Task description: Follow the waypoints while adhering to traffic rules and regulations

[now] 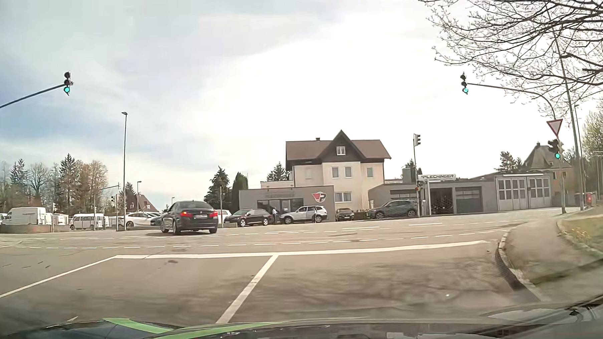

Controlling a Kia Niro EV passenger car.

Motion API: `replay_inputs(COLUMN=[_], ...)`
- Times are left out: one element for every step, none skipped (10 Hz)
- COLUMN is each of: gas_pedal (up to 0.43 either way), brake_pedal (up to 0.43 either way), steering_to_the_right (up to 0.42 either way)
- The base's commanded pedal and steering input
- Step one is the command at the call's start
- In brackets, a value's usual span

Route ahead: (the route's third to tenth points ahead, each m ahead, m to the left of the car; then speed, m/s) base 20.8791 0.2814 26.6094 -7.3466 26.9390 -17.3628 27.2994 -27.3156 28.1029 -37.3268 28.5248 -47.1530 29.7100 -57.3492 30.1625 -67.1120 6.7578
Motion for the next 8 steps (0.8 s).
replay_inputs(gas_pedal=[0.059,0.059,0.059,0.059,0.067,0.079,0.130,0.138], brake_pedal=[0.000,0.000,0.000,0.000,0.000,0.000,0.000,0.000], steering_to_the_right=[0.099,0.109,0.123,0.139,0.145,0.151,0.164,0.175])
